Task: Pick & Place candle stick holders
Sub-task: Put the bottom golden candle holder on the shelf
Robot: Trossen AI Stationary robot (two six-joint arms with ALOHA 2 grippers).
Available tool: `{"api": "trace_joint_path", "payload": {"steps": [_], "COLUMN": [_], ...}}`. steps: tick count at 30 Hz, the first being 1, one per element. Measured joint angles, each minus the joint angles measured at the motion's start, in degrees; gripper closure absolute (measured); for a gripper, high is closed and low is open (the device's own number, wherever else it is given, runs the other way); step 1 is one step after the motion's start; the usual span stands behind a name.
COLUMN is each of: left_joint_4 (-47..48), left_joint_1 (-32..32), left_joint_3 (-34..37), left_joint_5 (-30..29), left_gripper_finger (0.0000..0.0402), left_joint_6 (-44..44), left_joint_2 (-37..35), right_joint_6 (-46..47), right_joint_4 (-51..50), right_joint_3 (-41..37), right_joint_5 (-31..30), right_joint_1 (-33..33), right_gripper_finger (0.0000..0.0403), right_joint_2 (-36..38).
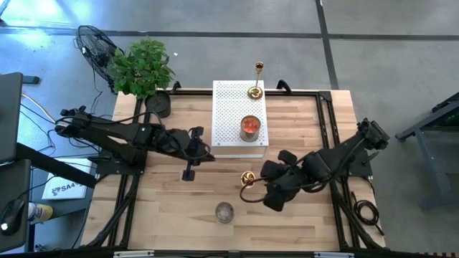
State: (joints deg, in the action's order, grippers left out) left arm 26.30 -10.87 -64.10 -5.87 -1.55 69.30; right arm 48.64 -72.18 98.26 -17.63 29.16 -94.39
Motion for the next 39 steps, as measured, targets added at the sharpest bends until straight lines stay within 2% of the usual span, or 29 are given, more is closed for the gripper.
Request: {"api": "trace_joint_path", "payload": {"steps": [10, 14, 18, 22, 27, 35, 39], "left_joint_4": [1.2, 0.4, 1.5, 0.9, -0.4, -9.6, -10.1], "left_joint_1": [0.0, 0.0, 0.0, 0.0, 0.0, 0.0, 0.0], "left_joint_3": [0.0, 0.0, 0.0, 0.0, 0.0, -0.1, 0.0], "left_joint_5": [2.3, 1.2, 2.6, 3.6, 4.3, 10.2, 10.9], "left_gripper_finger": [0.0371, 0.0333, 0.0283, 0.0235, 0.0193, 0.0184, 0.0184], "left_joint_6": [-1.3, -1.5, -5.3, -1.1, -2.1, -2.1, -1.2], "left_joint_2": [0.0, 0.0, 0.0, 0.0, 0.0, 2.4, 4.2], "right_joint_6": [-2.7, -3.2, -3.8, -4.2, -8.0, -16.4, -19.0], "right_joint_4": [0.3, 0.5, 0.8, 1.3, 4.7, 10.7, 11.5], "right_joint_3": [0.0, 0.0, 0.0, 0.0, -0.1, -0.1, -0.1], "right_joint_5": [0.0, 0.0, 0.0, -0.3, -0.4, 2.6, 3.0], "right_joint_1": [-1.1, -1.1, -1.1, -1.1, -1.9, -6.3, -8.0], "right_gripper_finger": [0.028, 0.028, 0.028, 0.028, 0.028, 0.028, 0.028], "right_joint_2": [0.0, 0.0, 0.0, 0.0, 0.0, -0.8, -1.1]}}
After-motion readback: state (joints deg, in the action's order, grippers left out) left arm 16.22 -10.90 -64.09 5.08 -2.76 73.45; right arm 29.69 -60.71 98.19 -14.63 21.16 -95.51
